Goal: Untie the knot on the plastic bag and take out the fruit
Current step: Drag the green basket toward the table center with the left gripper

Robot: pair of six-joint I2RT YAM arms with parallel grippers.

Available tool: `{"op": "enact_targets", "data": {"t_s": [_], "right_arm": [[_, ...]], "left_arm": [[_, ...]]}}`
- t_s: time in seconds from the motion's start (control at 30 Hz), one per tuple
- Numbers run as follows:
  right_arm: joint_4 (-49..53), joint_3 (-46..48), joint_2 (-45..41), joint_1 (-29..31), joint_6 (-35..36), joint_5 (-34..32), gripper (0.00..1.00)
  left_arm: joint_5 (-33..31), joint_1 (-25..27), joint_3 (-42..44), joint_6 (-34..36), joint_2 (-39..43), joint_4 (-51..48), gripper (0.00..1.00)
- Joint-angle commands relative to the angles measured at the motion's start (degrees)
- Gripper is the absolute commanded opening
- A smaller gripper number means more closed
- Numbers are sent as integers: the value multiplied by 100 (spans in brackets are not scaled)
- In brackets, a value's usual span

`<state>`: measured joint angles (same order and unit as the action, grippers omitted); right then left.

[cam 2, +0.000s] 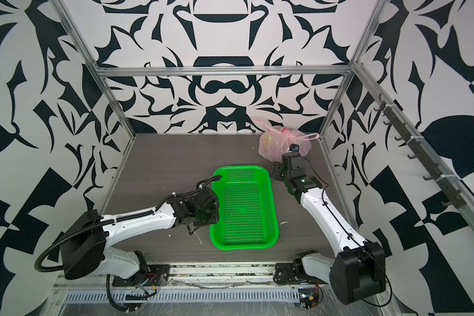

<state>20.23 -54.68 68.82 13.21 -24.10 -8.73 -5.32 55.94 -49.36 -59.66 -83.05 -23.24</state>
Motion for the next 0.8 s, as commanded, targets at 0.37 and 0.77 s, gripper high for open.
{"op": "enact_targets", "data": {"t_s": [0.37, 0.77], "right_arm": [[-153, 14, -77, 10, -90, 196, 81], [-45, 17, -171, 12, -16, 239, 83]], "left_arm": [[-528, -2, -489, 478, -229, -647, 55], [-744, -92, -1120, 968, -713, -888, 61]]}}
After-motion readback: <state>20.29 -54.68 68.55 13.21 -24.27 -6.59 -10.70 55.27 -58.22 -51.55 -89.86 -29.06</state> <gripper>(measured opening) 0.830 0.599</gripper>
